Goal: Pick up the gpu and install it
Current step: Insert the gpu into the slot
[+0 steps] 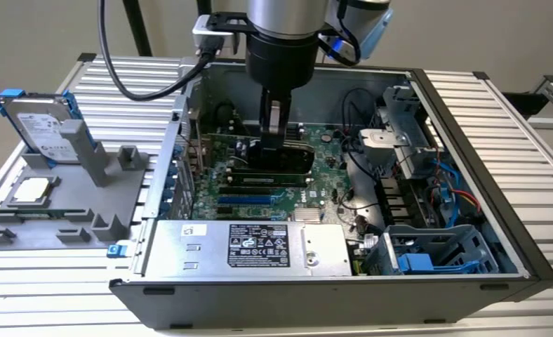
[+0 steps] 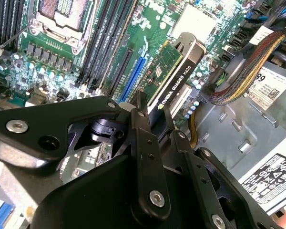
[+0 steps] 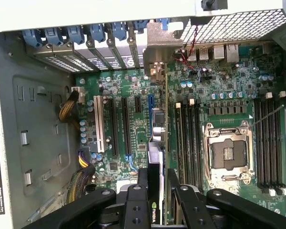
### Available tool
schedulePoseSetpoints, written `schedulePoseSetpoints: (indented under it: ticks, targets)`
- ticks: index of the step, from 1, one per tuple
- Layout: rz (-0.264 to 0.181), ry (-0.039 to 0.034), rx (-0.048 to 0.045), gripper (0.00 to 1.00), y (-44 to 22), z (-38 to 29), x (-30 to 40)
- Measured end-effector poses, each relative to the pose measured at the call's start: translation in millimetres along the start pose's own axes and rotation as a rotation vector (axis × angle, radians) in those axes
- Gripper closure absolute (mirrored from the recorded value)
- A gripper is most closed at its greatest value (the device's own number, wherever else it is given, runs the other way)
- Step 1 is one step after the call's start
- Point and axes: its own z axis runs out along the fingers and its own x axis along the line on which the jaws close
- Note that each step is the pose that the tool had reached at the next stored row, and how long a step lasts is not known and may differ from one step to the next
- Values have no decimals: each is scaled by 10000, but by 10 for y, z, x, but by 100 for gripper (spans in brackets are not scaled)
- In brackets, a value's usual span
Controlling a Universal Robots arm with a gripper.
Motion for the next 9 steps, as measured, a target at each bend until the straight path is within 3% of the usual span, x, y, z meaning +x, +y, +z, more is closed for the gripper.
schedulePoseSetpoints:
  ticks: [9]
  targets:
    - [0,-5,48,100,-1,59,-1]
